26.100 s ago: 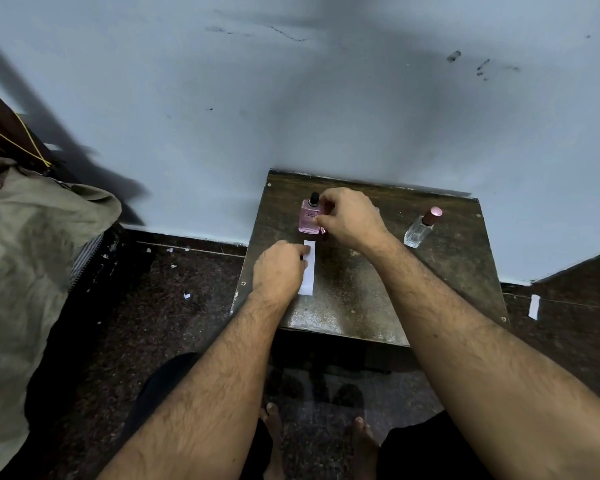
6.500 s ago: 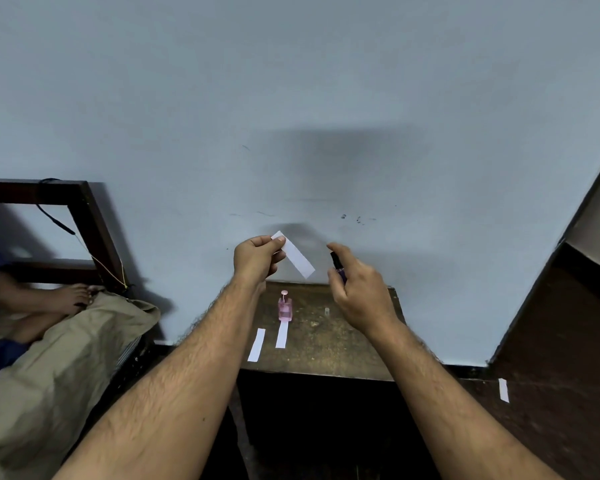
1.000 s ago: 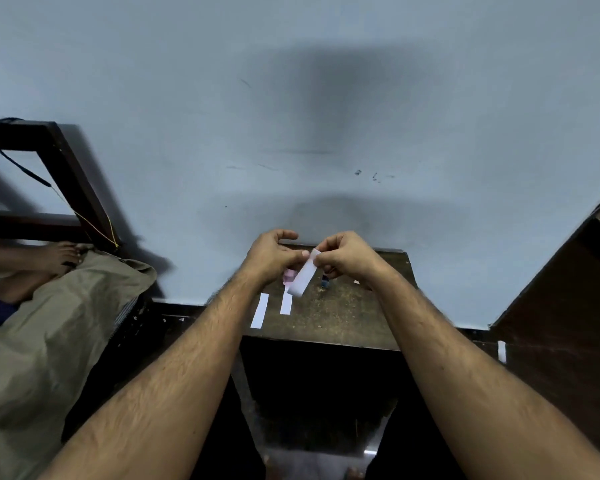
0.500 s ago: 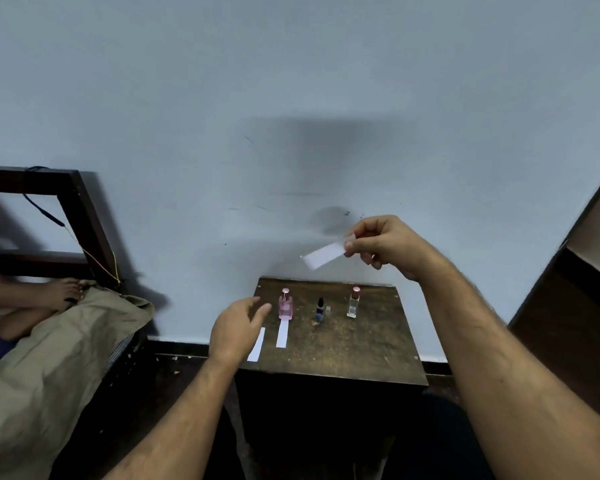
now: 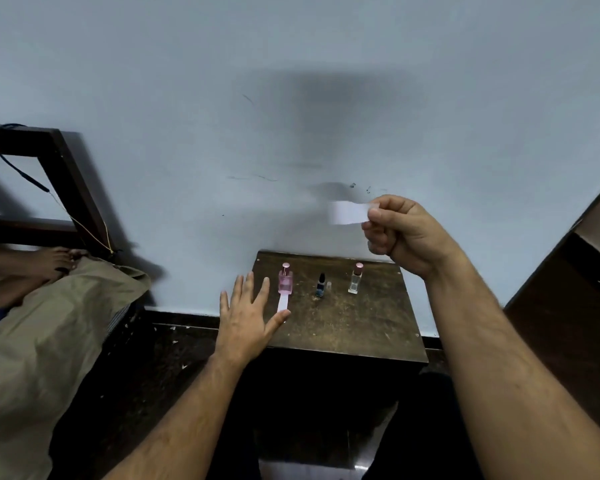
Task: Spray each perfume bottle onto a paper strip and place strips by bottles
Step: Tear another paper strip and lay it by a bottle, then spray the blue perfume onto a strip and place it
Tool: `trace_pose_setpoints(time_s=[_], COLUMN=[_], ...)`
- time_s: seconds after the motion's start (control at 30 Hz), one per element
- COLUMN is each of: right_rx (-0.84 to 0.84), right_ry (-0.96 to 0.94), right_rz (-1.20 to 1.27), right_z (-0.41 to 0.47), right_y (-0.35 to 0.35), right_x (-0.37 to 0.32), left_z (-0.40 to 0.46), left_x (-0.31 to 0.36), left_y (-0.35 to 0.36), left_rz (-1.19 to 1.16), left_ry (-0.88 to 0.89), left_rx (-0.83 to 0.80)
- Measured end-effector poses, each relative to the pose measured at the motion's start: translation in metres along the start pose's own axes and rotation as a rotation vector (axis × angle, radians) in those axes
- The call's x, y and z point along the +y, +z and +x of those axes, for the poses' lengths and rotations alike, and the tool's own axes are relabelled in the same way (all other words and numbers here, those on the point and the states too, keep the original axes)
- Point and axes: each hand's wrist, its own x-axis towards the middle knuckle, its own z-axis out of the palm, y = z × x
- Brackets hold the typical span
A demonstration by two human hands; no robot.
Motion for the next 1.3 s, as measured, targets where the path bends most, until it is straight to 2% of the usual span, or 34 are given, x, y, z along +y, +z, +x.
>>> trace_pose_setpoints(time_s=[0.03,0.1,0.13,0.17,0.3,0.4,0.47,0.5,0.53,0.6,0.63,0.67,0.77,0.93,0.97,1.0,1.07,1.1,1.13,1.2,1.3], right_rx=[0.103,0.351,0.448,0.477,0.331,0.127,0.034,0.053,0.156,0.444,0.596,0.633,0.525,0.150,0.115,0.154,0.306,0.413,0.444,0.328,0.231], right_ry=[0.029,0.072,0.080,0.053,-0.030,-0.090,-0.059,-0.015,0.034,0.147,0.160,0.114,0.052,-0.028,-0.006,-0.006,0.053,0.055,0.019,-0.053,-0.111], right_rz=[-0.166,-0.943,-1.181,-1.203,-0.785,-0.320,-0.001,0.001,-0.203,-1.084,-1.283,-1.252,-0.838,-0.063,-0.025,-0.195,-1.089,-1.357,-1.382,-1.071,-0.765], right_z=[0.005,0.016,0.018,0.019,0.020,0.014,0.015,0.018,0.021,0.030,0.029,0.028,0.032,0.023,0.022,0.023,0.031,0.032,0.030,0.033,0.029], right_y=[-0.003,-0.017,-0.021,-0.022,-0.011,0.005,0.004,0.001,0.000,-0.014,-0.018,-0.016,-0.018,-0.004,-0.003,-0.002,-0.007,-0.008,-0.007,-0.003,0.007], right_x=[0.012,0.046,0.059,0.067,0.056,0.025,0.017,0.022,0.033,0.068,0.081,0.088,0.082,0.029,0.025,0.027,0.045,0.051,0.054,0.047,0.020], left_z=[-0.001,-0.005,-0.006,-0.007,-0.005,-0.005,-0.006,-0.007,-0.008,-0.010,-0.012,-0.011,-0.011,-0.007,-0.008,-0.008,-0.009,-0.009,-0.009,-0.008,-0.009], left_x=[-0.002,-0.007,-0.010,-0.011,-0.013,-0.015,-0.018,-0.019,-0.020,-0.022,-0.022,-0.022,-0.023,-0.023,-0.022,-0.022,-0.021,-0.020,-0.020,-0.020,-0.019], left_y=[0.004,0.012,0.015,0.018,0.022,0.023,0.024,0.025,0.026,0.027,0.028,0.029,0.030,0.032,0.033,0.034,0.035,0.035,0.036,0.036,0.037], left_rz=[0.000,0.011,0.021,0.027,0.003,-0.010,-0.010,-0.010,-0.010,-0.018,-0.019,-0.015,-0.007,-0.022,-0.015,-0.008,-0.002,0.000,0.000,0.007,0.006], left_ry=[-0.003,-0.014,-0.022,-0.032,-0.025,-0.039,-0.057,-0.067,-0.072,-0.076,-0.077,-0.078,-0.054,-0.051,-0.052,-0.054,-0.050,-0.045,-0.044,-0.044,-0.034], left_rx=[-0.001,-0.017,-0.026,-0.030,-0.033,-0.030,-0.031,-0.031,-0.027,-0.029,-0.034,-0.026,-0.043,-0.033,-0.039,-0.042,-0.040,-0.048,-0.054,-0.043,-0.055])
